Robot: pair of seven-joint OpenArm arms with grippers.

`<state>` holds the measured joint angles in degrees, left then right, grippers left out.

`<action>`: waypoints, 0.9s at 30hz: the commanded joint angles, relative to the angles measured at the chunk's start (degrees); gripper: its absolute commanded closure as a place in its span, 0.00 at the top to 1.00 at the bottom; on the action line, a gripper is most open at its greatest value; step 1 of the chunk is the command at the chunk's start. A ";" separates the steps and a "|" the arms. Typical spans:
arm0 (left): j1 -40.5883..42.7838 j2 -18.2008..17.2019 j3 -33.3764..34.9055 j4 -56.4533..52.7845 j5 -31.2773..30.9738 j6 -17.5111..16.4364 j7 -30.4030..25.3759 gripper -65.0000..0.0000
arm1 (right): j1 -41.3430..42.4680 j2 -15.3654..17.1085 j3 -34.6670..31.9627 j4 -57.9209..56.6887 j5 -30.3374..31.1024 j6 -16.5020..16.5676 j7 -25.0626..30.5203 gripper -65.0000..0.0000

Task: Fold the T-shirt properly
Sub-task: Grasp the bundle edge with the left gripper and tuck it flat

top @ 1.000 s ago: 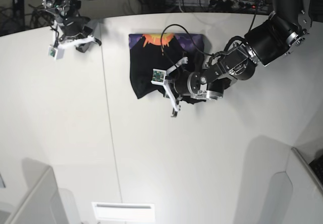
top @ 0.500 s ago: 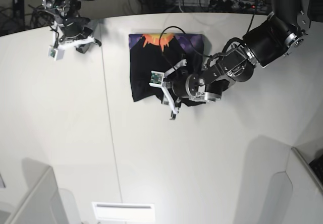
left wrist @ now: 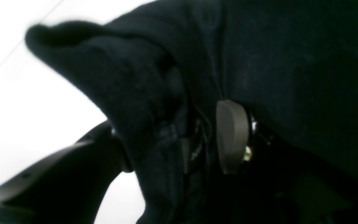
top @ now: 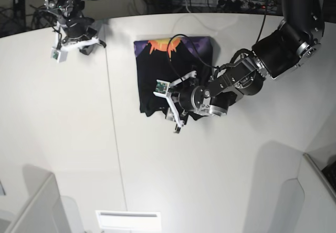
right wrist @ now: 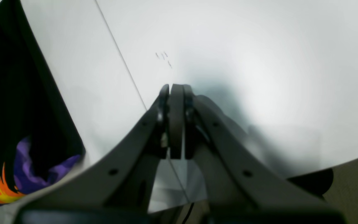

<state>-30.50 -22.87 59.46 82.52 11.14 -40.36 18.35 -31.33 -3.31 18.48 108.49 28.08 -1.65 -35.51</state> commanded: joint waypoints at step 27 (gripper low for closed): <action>10.77 2.52 -23.64 20.56 -0.28 0.36 7.89 0.47 | -0.54 2.56 -0.15 2.85 0.28 0.46 1.09 0.00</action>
<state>-18.39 -20.03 36.53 102.04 10.90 -40.58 26.94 -31.70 -1.06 18.22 110.02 28.08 -1.63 -35.68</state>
